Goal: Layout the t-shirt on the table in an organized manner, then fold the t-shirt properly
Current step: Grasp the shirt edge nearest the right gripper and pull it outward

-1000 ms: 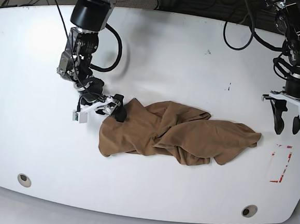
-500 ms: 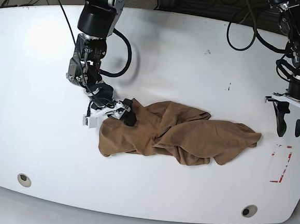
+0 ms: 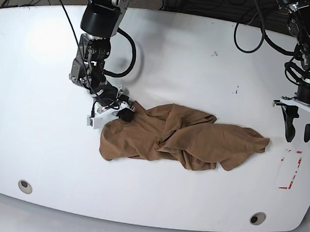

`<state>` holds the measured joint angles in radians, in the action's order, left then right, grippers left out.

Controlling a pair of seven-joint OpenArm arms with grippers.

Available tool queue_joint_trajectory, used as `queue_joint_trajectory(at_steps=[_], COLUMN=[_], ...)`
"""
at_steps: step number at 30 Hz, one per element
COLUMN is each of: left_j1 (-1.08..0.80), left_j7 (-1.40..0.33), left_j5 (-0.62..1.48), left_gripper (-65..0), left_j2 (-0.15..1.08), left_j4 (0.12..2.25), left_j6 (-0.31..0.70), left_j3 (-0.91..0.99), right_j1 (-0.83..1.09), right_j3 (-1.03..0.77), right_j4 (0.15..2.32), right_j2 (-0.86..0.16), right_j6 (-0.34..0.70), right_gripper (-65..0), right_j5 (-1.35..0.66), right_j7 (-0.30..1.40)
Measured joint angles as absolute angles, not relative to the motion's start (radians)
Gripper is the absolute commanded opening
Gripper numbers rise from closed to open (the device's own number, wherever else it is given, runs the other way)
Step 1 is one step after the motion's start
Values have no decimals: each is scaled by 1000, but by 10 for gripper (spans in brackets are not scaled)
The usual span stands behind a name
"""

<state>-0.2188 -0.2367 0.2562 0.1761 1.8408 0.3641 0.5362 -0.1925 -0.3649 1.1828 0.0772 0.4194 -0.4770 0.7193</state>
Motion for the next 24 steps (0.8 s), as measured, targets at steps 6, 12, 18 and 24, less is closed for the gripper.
queue_joint_trajectory(at_steps=[6, 12, 18, 24], left_j1=[-218, -205, -191, -194], left_j7=[-237, -239, -232, -240], left_j5=[256, 256, 257, 256], left_gripper=[-355, -355, -355, -355], left_j2=[176, 176, 176, 176], left_j4=[1840, 1839, 1832, 1806], left_j6=[364, 364, 367, 367], left_j3=[534, 534, 534, 534], right_j1=[-180, -132, -96, -53], right_j3=[-365, -363, -366, -363], right_j4=[1206, 1332, 1494, 1630], right_j2=[78, 66, 61, 64], right_j6=[419, 418, 418, 419], right_gripper=[-650, -649, -649, -649], right_j5=[-476, -475, -476, -479], right_j7=[757, 813, 901, 933])
